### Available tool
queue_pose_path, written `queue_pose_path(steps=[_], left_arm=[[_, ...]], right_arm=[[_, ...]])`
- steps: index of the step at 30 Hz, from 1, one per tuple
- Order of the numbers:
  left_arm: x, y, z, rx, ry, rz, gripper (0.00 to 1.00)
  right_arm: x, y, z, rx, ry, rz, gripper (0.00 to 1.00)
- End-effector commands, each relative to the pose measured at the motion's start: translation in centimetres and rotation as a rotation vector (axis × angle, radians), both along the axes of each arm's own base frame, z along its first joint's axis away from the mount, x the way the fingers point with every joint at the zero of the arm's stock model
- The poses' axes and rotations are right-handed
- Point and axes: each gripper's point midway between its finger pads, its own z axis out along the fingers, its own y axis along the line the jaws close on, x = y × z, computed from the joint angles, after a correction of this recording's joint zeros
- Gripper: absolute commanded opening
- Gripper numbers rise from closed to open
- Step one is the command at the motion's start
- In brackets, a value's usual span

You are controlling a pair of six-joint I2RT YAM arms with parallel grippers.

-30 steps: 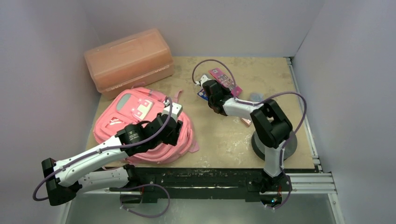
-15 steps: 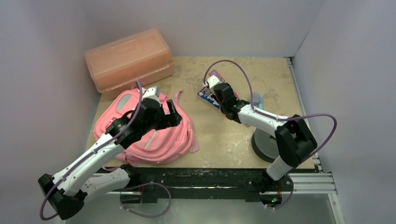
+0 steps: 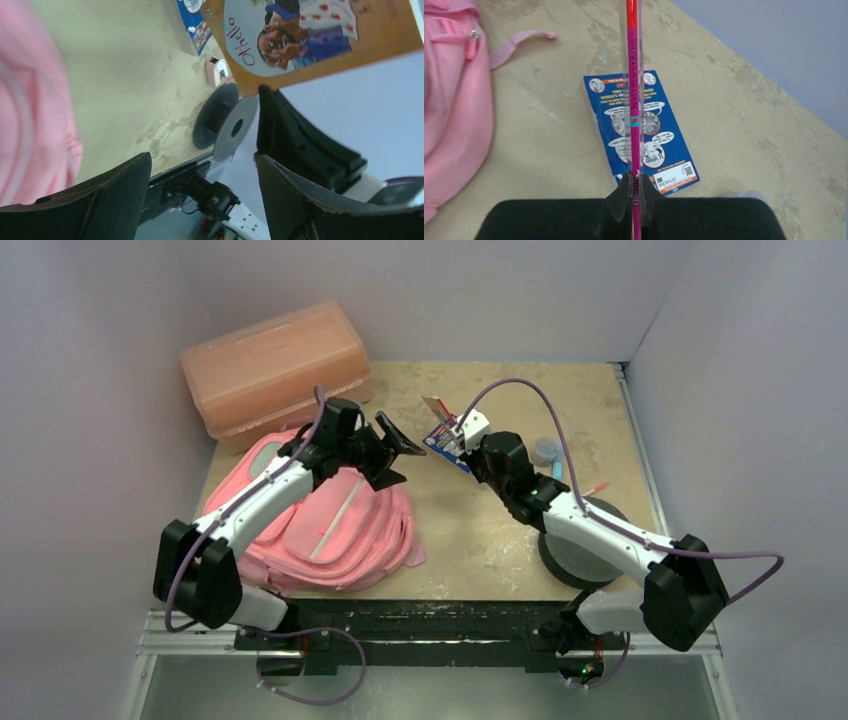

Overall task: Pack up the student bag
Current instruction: Pick up the book from the center of the board.

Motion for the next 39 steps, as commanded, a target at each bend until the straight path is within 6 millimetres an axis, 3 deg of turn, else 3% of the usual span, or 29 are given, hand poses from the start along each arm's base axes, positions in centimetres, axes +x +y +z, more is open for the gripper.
queue_pose_path(steps=[1,5,12,18,23,31,33,36,37,39], left_arm=[[1.6,-3.8,4.6,-0.235,0.018,-0.032,0.76],[2.4,-3.1,4.8,-0.125,-0.077,0.058,0.81],[2.6,0.4,2.1,0.043,-0.063,0.294,0.79],[3.3,1.4,2.2,0.183,-0.156,0.332,0.78],[3.7,1.8,0.6,0.274,-0.165,0.361,0.63],[3.5,2.5,1.5,0.341,-0.240,0.358,0.20],[3.2,2.7,2.1,0.331,-0.244,0.353,0.02],[2.4,2.8,3.1,0.302,-0.240,0.334,0.00],[2.3,3.1,3.6,0.293,-0.235,0.328,0.00],[1.6,3.5,4.1,0.268,-0.202,0.303,0.00]], right_arm=[[-1.2,2.7,2.9,0.051,-0.090,0.087,0.00],[-2.1,4.1,2.6,0.007,-0.090,0.104,0.00],[-4.1,6.7,3.0,0.006,-0.112,0.142,0.00],[-4.9,7.7,3.6,-0.030,-0.125,0.128,0.00],[-5.4,8.0,4.0,-0.083,-0.150,0.101,0.00],[-6.8,9.1,3.2,-0.193,-0.206,0.090,0.00],[-7.1,9.6,2.7,-0.204,-0.214,0.104,0.00],[-7.5,10.2,2.2,-0.188,-0.180,0.115,0.00],[-7.8,10.7,2.3,-0.151,-0.164,0.140,0.08],[-8.8,11.1,3.1,-0.058,-0.157,0.194,0.35]])
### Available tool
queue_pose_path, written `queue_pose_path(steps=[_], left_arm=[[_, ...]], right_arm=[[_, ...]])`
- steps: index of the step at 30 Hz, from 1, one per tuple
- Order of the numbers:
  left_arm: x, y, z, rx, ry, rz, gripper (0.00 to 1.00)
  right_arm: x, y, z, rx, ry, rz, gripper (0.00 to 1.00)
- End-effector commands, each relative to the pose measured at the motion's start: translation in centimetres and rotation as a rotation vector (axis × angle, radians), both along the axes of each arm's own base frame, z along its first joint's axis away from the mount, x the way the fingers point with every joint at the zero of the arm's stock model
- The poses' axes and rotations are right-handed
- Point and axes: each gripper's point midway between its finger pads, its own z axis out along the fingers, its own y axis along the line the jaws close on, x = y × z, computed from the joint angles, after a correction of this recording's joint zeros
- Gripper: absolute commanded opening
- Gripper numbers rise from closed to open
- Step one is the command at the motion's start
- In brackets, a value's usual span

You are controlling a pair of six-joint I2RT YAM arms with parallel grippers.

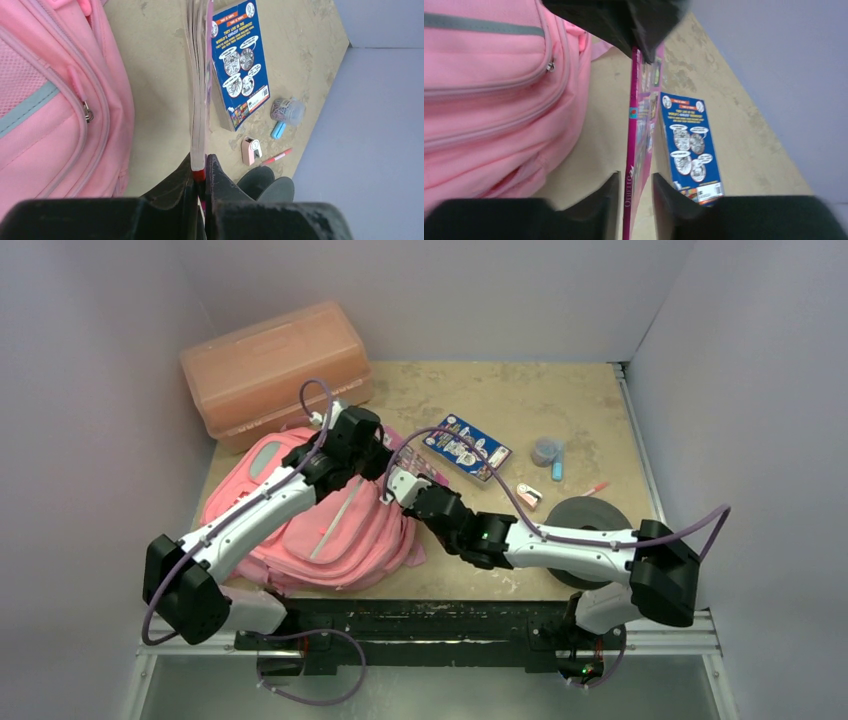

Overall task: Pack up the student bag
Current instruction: Pick up the book from the center of the board.

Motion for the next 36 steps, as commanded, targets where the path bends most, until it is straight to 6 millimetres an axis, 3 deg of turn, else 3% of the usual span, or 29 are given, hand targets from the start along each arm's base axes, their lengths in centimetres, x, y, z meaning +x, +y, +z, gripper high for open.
queue_pose_path(steps=[1,3,6,9,16,19,22,25,28,30,31,33,36], left_arm=[[-1.1,1.4,4.7,-0.070,-0.022,-0.055,0.00],[-1.9,1.6,5.3,-0.129,0.009,-0.081,0.00],[-3.5,2.1,6.2,-0.201,0.050,-0.121,0.00],[-4.8,2.5,6.6,-0.295,0.097,-0.126,0.00],[-7.8,1.6,7.6,-0.463,0.166,-0.199,0.00],[-8.6,1.5,7.9,-0.486,0.175,-0.212,0.00],[-9.1,1.5,7.7,-0.492,0.184,-0.221,0.00],[-9.3,1.6,7.0,-0.495,0.198,-0.213,0.00],[-8.8,1.5,6.6,-0.510,0.190,-0.220,0.02],[-8.4,1.4,6.2,-0.520,0.177,-0.226,0.21],[-8.2,1.6,5.8,-0.503,0.174,-0.220,0.38],[-7.8,2.4,5.3,-0.428,0.147,-0.215,0.62],[-7.0,4.7,5.2,-0.215,0.061,-0.211,0.72]], right_arm=[[-1.0,1.2,3.9,0.218,-0.004,0.075,0.48],[-2.0,1.3,4.9,0.305,-0.006,0.137,0.65],[-3.6,1.5,5.5,0.390,0.000,0.240,0.75],[-4.4,1.1,5.7,0.444,-0.026,0.291,0.77],[-5.2,0.2,6.2,0.553,-0.111,0.359,0.76],[-4.9,-0.6,6.4,0.597,-0.139,0.331,0.71],[-5.4,-0.9,7.1,0.627,-0.163,0.352,0.59],[-5.6,-1.2,7.6,0.637,-0.170,0.358,0.42],[-5.8,-1.5,7.5,0.652,-0.168,0.356,0.18],[-5.5,-1.9,7.6,0.661,-0.162,0.325,0.05],[-5.2,-2.3,7.6,0.672,-0.161,0.293,0.00],[-4.6,-3.2,7.4,0.705,-0.153,0.230,0.00],[-2.7,-5.8,6.8,0.772,-0.131,0.064,0.00]])
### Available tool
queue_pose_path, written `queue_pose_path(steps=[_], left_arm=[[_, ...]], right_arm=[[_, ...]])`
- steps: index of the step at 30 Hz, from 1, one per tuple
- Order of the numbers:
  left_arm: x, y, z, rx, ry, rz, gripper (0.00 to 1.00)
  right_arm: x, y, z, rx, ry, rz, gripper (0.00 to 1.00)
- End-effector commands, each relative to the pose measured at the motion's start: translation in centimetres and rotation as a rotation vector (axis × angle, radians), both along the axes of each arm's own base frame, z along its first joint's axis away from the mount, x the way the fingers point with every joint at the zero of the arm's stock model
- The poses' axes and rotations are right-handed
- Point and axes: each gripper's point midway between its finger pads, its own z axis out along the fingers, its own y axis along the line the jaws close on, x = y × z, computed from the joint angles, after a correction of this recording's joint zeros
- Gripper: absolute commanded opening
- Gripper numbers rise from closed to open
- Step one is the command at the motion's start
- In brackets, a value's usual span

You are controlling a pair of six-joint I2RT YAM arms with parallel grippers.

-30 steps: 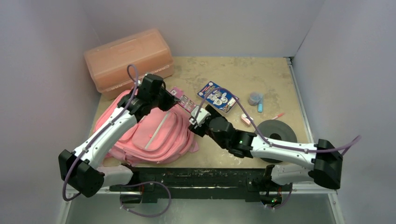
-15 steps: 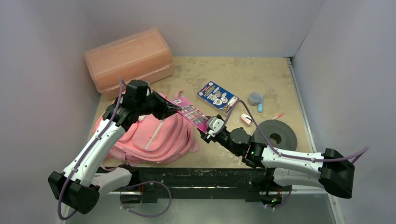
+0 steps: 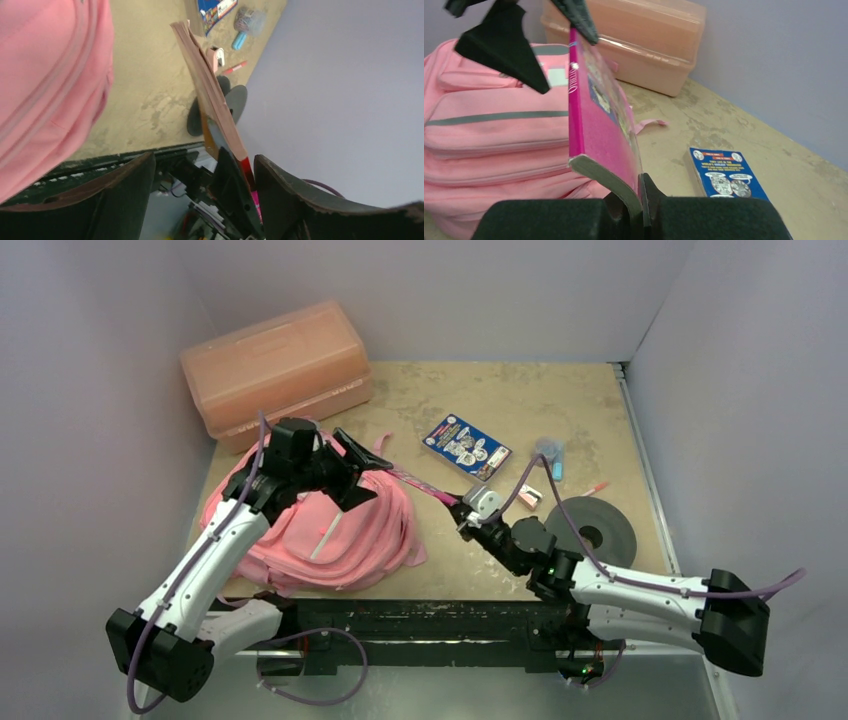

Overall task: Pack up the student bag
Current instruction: Pick up the book from the center of the board, then place the book in the student bag.

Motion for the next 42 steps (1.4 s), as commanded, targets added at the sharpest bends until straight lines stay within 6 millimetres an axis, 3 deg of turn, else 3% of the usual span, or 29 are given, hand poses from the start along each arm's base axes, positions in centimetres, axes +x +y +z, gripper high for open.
queue_pose_path(steps=[1,4,8,16,21,28,35,42], left_arm=[[1.3,3.8,0.4,0.286,-0.184,0.013,0.73],[1.3,5.4,0.1,0.447,-0.319,-0.069,0.74],[0.2,4.9,-2.1,0.623,-0.446,-0.289,0.75],[-4.0,0.9,-8.1,0.892,-0.422,-0.768,0.75],[-5.0,-0.6,-10.3,1.066,-0.410,-0.948,0.74],[-4.8,-0.8,-12.6,1.258,-0.352,-1.064,0.73],[-4.5,0.2,-13.1,1.335,-0.334,-1.089,0.60],[-2.7,1.4,-10.4,1.432,-0.409,-1.007,0.20]], right_arm=[[3.6,-4.8,1.7,0.214,0.092,-0.250,0.00],[5.4,-7.8,0.8,0.328,0.224,-0.336,0.00],[6.1,-10.0,0.4,0.389,0.370,-0.375,0.00],[6.1,-10.1,1.2,0.350,0.558,-0.377,0.00],[5.9,-10.1,3.3,0.371,0.539,-0.351,0.00],[5.5,-9.5,2.5,0.367,0.581,-0.313,0.00],[4.6,-10.0,2.8,0.356,0.580,-0.311,0.00],[3.6,-10.1,3.0,0.314,0.606,-0.294,0.00]])
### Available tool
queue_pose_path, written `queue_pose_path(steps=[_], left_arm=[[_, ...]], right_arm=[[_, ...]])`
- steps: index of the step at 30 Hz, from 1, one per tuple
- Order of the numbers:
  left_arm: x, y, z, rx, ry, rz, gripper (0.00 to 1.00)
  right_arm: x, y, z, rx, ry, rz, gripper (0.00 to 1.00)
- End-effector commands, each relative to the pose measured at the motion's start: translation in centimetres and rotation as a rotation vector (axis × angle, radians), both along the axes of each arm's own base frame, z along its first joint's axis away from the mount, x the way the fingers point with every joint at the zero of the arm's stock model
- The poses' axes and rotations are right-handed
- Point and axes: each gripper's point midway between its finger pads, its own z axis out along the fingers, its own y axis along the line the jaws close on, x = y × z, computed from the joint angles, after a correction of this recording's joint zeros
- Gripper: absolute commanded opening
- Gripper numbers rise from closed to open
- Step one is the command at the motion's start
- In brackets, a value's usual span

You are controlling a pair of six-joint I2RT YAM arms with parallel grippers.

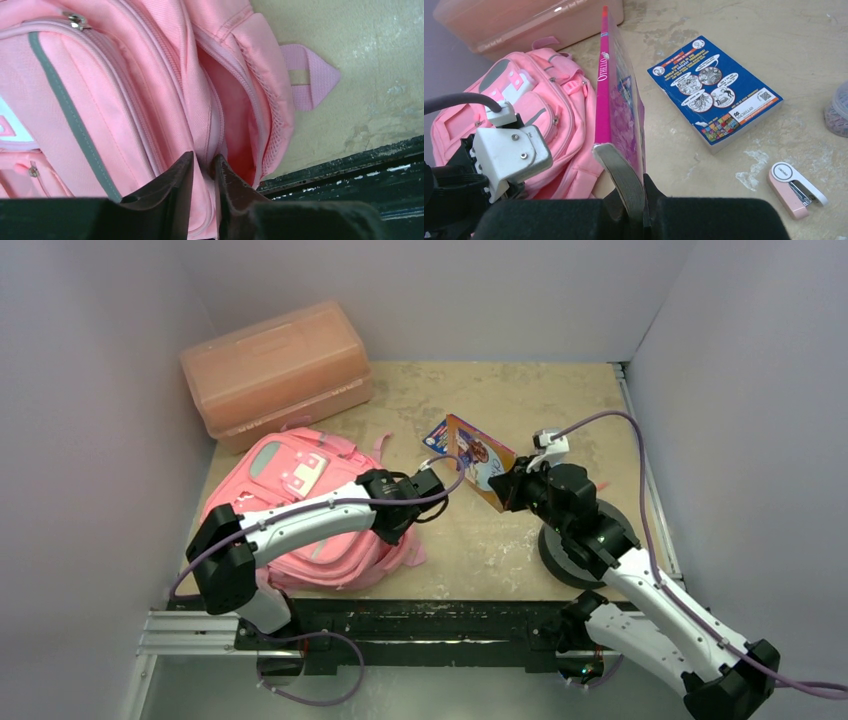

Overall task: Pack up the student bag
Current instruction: Place the book in the student bag.

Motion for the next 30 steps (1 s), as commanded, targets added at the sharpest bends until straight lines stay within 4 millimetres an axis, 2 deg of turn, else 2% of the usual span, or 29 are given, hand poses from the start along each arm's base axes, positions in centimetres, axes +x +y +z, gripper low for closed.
queue_pose_path(steps=[1,3,6,8,15,18,25,27,30], left_arm=[[2.5,1.0,4.1,0.025,-0.171,0.005,0.16],[3.3,1.7,5.6,0.037,-0.240,0.022,0.07],[4.3,2.7,8.1,0.040,-0.350,0.068,0.01],[5.0,3.6,10.0,0.032,-0.434,0.110,0.00],[6.5,7.1,17.3,-0.013,-0.747,0.301,0.00],[6.7,7.9,19.2,-0.058,-0.826,0.337,0.00],[6.5,8.5,21.5,-0.169,-0.896,0.369,0.00],[6.4,8.5,21.8,-0.189,-0.899,0.365,0.00],[6.4,8.3,21.8,-0.198,-0.899,0.344,0.00]], right_arm=[[-0.5,0.0,3.0,0.022,-0.030,0.022,0.00],[-0.9,0.0,2.9,0.018,-0.004,0.027,0.00],[-1.8,0.1,2.2,0.024,0.067,0.038,0.00],[-2.5,0.9,2.1,0.057,0.107,0.078,0.00],[-7.4,7.5,2.8,0.383,0.359,0.415,0.00],[-8.8,9.5,2.9,0.537,0.475,0.528,0.00],[-7.7,11.4,-0.1,0.755,0.713,0.474,0.00],[-7.2,12.2,-0.3,0.801,0.738,0.474,0.00],[-6.5,14.0,0.5,0.871,0.744,0.480,0.00]])
